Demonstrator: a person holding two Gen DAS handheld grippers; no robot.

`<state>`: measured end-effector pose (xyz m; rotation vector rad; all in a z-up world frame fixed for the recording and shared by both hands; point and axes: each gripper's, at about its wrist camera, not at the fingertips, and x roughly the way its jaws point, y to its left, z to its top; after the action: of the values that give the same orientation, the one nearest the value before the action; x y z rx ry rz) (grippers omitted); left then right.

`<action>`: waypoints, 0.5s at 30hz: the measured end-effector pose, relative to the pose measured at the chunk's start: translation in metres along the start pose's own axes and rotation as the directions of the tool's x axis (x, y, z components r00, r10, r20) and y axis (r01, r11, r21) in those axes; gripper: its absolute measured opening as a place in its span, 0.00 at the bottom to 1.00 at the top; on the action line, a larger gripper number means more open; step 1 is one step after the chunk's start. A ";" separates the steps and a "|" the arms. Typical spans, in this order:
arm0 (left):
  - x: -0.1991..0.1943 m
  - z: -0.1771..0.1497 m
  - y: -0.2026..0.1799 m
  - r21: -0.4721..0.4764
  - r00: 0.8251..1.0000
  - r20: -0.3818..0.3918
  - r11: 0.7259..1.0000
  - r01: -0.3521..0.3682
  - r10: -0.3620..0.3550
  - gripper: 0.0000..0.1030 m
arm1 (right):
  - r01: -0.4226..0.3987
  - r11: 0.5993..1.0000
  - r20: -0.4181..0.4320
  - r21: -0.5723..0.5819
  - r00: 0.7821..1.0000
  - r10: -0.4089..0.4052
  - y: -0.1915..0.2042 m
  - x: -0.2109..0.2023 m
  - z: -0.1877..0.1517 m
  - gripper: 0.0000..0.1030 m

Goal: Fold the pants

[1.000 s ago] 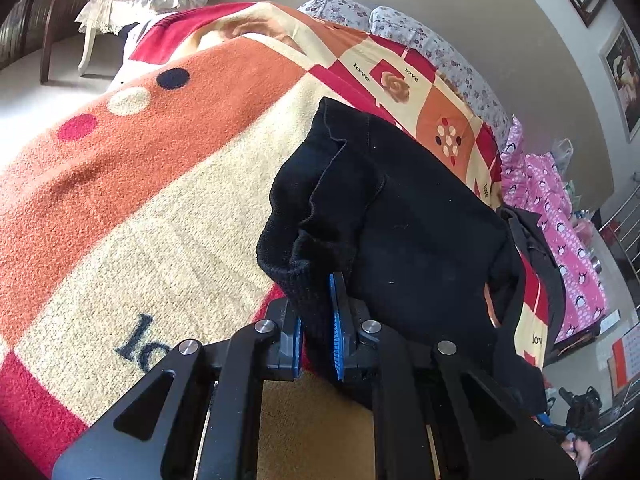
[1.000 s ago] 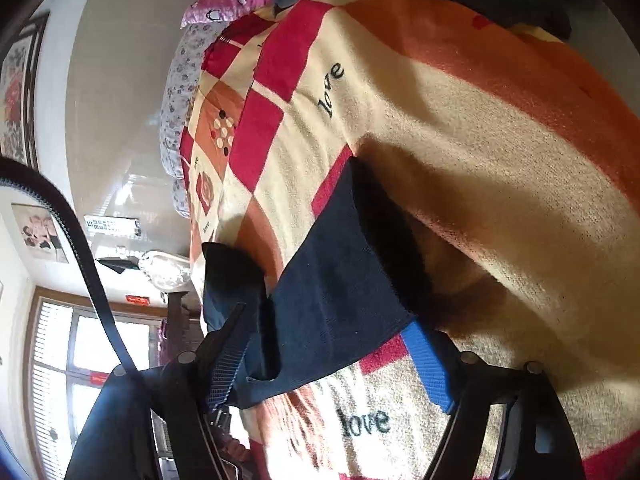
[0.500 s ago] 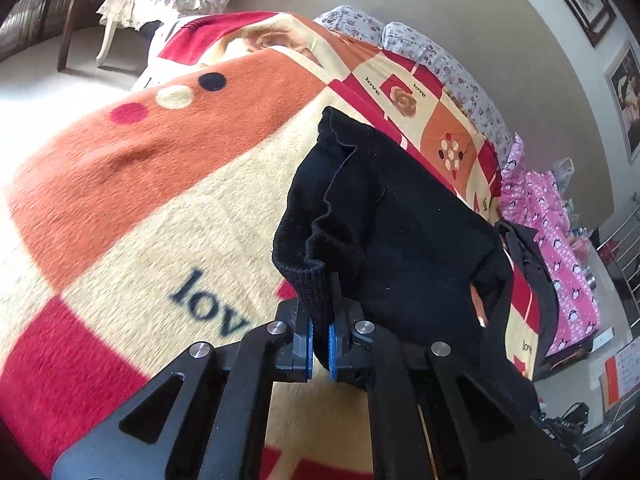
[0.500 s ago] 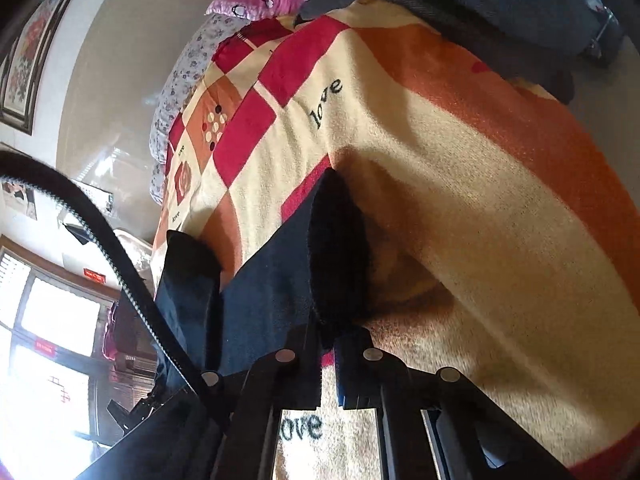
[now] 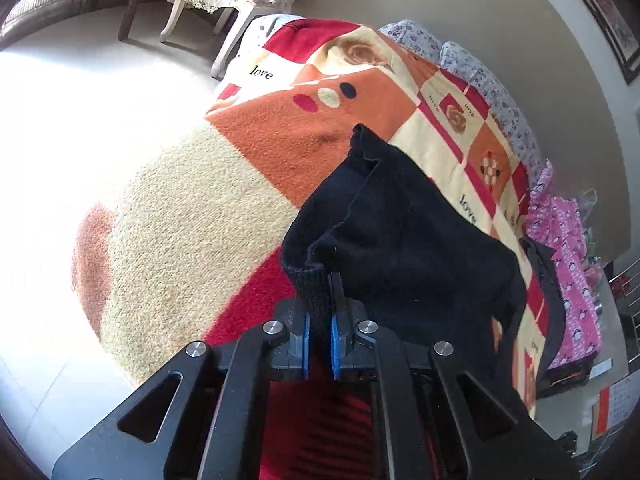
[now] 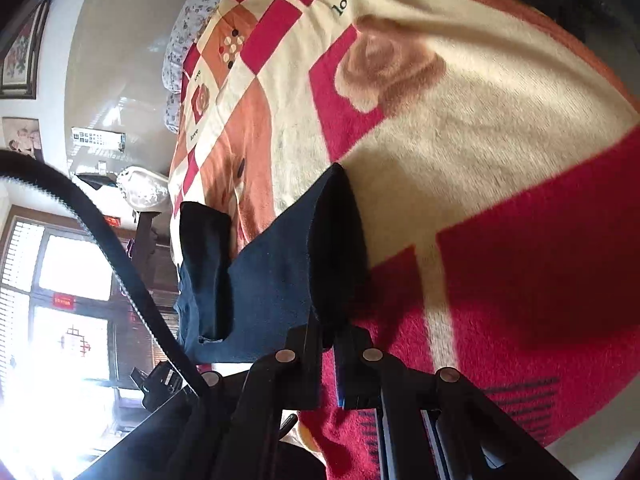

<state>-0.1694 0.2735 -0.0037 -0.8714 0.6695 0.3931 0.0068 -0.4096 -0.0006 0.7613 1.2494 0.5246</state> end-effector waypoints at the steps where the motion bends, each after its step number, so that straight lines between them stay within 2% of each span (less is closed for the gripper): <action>1: 0.000 -0.001 0.001 0.001 1.000 0.019 1.000 0.008 -0.008 0.10 | 0.016 1.000 0.000 -0.015 1.000 -0.016 -0.001 0.002 -0.001 0.04; 4: -0.001 -0.001 0.001 0.020 1.000 0.024 1.000 0.011 -0.011 0.11 | 0.044 0.999 0.014 -0.017 0.999 -0.043 -0.005 0.004 0.002 0.03; 6: -0.002 0.001 0.005 0.010 1.000 0.014 1.000 0.021 -0.021 0.11 | 0.148 0.987 0.069 -0.058 0.987 -0.144 0.003 -0.004 0.006 0.04; 7: -0.004 0.003 0.007 -0.001 1.000 0.015 1.000 0.019 -0.019 0.13 | 0.241 0.968 0.109 -0.073 0.966 -0.233 0.009 -0.010 0.009 0.05; 8: -0.009 0.004 0.008 -0.008 1.000 0.030 1.000 0.002 -0.002 0.15 | 0.341 0.934 0.159 -0.105 0.933 -0.323 0.018 -0.014 0.013 0.08; 9: -0.013 0.005 0.010 -0.014 0.998 0.055 1.000 -0.024 0.025 0.17 | 0.441 0.885 0.224 -0.152 0.887 -0.403 0.030 -0.019 0.012 0.09; 10: -0.020 0.007 0.011 -0.021 0.993 0.097 0.998 -0.066 0.068 0.18 | 0.525 0.823 0.301 -0.218 0.838 -0.455 0.047 -0.021 0.011 0.10; 11: -0.029 0.008 0.013 -0.038 0.982 0.149 0.993 -0.115 0.119 0.18 | 0.561 0.775 0.375 -0.289 0.812 -0.447 0.068 -0.021 0.006 0.10; 12: -0.036 0.010 0.016 -0.057 0.971 0.183 0.988 -0.144 0.152 0.18 | 0.562 0.741 0.425 -0.367 0.810 -0.404 0.087 -0.019 -0.001 0.10; 13: -0.043 0.010 0.017 -0.080 0.959 0.221 0.983 -0.164 0.178 0.18 | 0.532 0.690 0.458 -0.491 0.831 -0.316 0.113 -0.012 -0.013 0.10; 14: -0.050 0.008 0.014 -0.089 0.952 0.249 0.983 -0.159 0.176 0.18 | 0.498 0.639 0.462 -0.587 0.854 -0.241 0.131 -0.005 -0.025 0.14; 15: -0.053 0.007 0.008 -0.078 0.950 0.270 0.987 -0.143 0.158 0.18 | 0.455 0.568 0.449 -0.686 0.879 -0.162 0.149 0.006 -0.040 0.19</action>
<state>-0.2105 0.2809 0.0311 -0.8027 0.4689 0.6614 -0.0231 -0.2997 0.1030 -0.1389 0.6768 0.5425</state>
